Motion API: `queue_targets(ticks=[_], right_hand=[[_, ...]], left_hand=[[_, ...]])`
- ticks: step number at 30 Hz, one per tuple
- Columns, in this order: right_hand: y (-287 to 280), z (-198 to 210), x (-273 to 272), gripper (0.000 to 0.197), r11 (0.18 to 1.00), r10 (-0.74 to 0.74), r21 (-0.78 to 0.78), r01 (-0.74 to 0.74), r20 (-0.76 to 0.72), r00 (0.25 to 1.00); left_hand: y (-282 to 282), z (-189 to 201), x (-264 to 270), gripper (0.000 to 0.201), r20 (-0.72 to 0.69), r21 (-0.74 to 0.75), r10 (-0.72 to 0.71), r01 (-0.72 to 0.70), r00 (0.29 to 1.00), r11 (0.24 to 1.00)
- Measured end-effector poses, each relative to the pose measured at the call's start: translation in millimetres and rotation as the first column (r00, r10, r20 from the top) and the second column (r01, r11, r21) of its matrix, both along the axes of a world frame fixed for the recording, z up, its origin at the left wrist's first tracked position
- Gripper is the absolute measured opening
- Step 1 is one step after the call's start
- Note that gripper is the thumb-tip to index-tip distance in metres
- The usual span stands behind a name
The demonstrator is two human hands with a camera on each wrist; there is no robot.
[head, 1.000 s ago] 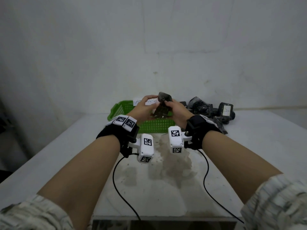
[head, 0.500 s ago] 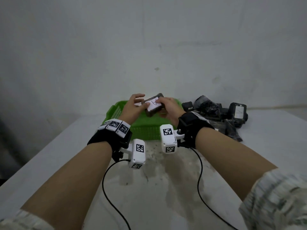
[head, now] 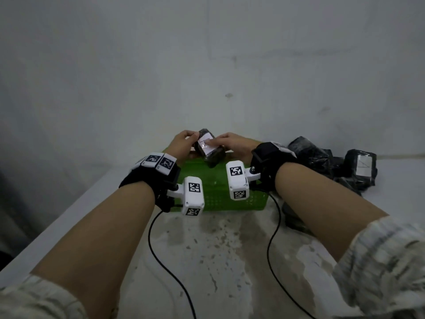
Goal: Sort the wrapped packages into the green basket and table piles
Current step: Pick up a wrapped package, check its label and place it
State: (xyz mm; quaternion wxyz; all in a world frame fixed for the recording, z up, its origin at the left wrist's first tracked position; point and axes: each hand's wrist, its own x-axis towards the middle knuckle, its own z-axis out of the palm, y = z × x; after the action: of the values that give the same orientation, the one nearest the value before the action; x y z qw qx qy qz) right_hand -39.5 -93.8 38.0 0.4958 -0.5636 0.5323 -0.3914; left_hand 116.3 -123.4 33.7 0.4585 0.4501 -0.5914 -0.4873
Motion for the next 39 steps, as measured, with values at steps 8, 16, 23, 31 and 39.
queue_targets(ticks=[8, 16, 23, 31, 39], right_hand=[[-26, 4, 20, 0.032, 0.979, -0.125, 0.159, 0.131, -0.051, 0.991], [-53, -13, 37, 0.022, 0.967, -0.187, 0.162, 0.194, -0.062, 0.980], [-78, -17, 54, 0.015, 0.968, -0.188, 0.126, 0.218, -0.213, 0.959], [-101, -43, 73, 0.051, 0.966, -0.107, 0.210, 0.148, -0.197, 0.975], [-116, -55, 87, 0.031, 0.981, -0.055, 0.113, 0.156, -0.611, 0.790]], left_hand=[[-8, -3, 17, 0.021, 0.131, 0.063, 0.136, -0.145, 0.982, 0.987], [-21, -31, 59, 0.038, 0.636, -0.174, 0.404, -0.389, 0.657, 0.905], [-43, -59, 87, 0.046, 0.566, 0.049, 0.349, -0.454, 0.747, 0.890], [-61, -66, 93, 0.045, 0.391, 0.185, 0.211, -0.301, 0.896, 0.936], [-62, -69, 93, 0.044, 0.378, 0.163, 0.243, -0.322, 0.893, 0.932]])
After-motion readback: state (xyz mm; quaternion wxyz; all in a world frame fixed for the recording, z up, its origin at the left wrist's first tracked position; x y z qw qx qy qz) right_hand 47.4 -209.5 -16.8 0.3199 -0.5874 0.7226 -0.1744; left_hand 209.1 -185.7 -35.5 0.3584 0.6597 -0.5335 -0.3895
